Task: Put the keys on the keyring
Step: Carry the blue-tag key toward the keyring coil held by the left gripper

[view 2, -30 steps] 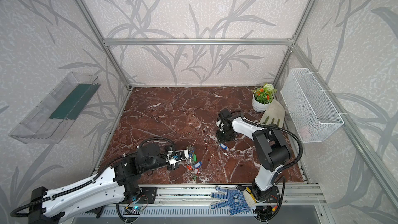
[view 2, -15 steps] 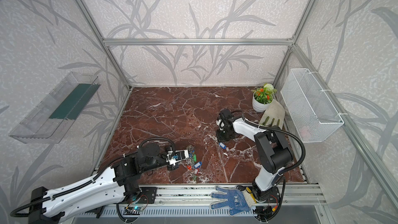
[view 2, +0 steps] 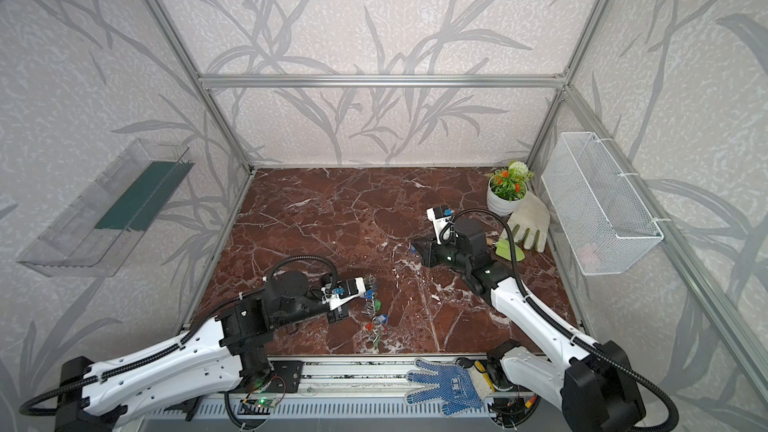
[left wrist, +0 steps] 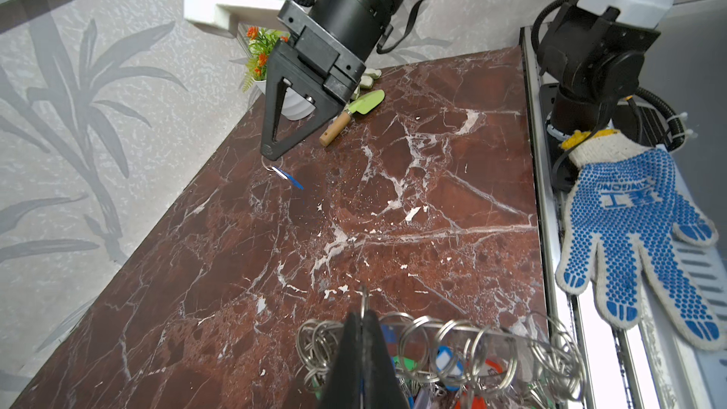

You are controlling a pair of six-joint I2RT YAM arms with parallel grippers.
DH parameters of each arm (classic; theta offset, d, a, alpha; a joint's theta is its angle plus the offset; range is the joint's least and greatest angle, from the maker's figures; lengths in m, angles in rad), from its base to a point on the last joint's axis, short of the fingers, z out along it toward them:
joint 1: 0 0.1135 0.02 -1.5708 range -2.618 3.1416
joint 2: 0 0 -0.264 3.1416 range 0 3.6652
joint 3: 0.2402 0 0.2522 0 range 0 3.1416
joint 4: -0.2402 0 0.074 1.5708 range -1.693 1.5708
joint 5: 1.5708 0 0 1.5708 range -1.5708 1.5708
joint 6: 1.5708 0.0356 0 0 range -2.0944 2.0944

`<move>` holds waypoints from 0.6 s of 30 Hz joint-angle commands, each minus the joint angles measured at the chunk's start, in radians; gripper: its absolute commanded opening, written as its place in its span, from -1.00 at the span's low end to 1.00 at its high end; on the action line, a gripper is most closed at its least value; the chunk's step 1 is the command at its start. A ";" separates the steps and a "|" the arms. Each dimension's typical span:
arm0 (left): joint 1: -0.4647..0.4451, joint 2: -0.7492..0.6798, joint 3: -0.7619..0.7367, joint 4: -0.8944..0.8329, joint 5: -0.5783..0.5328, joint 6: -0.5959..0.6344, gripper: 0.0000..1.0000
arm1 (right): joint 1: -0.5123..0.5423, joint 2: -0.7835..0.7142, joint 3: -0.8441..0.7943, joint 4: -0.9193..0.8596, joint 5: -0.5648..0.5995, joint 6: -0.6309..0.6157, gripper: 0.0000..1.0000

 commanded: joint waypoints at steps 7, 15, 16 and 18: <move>-0.004 0.086 0.121 0.117 0.007 -0.053 -1.00 | 0.003 -0.048 -0.030 0.389 -0.204 0.136 -1.00; -0.004 0.155 0.162 0.152 -0.076 -0.030 -1.00 | 0.002 -0.133 -0.068 0.330 -0.221 0.114 -1.00; -0.004 0.163 0.163 0.160 -0.081 -0.024 -1.00 | 0.002 -0.143 -0.073 0.320 -0.223 0.108 -1.00; -0.004 0.179 0.164 0.171 -0.088 -0.018 -1.00 | 0.002 -0.164 -0.083 0.281 -0.222 0.089 -1.00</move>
